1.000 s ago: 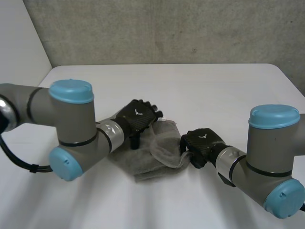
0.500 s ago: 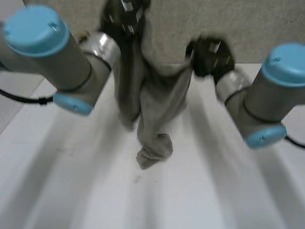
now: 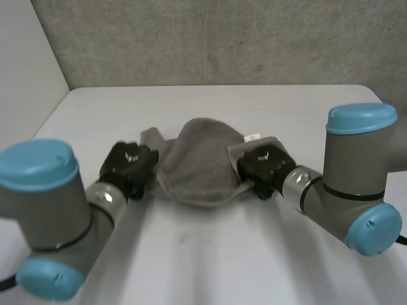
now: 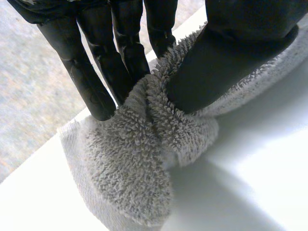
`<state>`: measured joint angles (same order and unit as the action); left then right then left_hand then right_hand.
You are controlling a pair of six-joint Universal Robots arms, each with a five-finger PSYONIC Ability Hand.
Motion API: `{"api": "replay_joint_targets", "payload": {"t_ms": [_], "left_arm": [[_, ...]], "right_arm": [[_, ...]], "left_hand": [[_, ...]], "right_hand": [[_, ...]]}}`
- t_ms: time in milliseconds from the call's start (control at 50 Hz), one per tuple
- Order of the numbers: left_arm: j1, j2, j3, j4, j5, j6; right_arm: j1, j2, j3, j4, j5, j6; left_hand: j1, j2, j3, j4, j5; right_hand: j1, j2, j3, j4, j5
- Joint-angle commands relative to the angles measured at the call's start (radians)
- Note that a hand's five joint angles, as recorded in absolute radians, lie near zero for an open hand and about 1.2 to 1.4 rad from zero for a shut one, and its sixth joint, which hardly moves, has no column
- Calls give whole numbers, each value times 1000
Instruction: Fold the towel.
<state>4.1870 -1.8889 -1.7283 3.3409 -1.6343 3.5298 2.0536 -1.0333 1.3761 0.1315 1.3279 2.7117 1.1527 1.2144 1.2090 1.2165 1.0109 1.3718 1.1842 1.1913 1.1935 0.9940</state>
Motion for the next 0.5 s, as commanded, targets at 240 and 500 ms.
{"api": "replay_joint_targets", "payload": {"t_ms": [240,500], "left_arm": [[1,260,-51,-5,-1,11],[33,313,-146,-5,2,11]], "right_arm": [[-49,-114,73,-35,-105,134],[-89,-21,-113,-35,-222,-283]], "left_hand": [[244,182,187,180,211],[244,182,187,180,211]], "right_hand": [[-984,-797,-804,-806,-781],[-952,-765,-772,-774,-749]]}}
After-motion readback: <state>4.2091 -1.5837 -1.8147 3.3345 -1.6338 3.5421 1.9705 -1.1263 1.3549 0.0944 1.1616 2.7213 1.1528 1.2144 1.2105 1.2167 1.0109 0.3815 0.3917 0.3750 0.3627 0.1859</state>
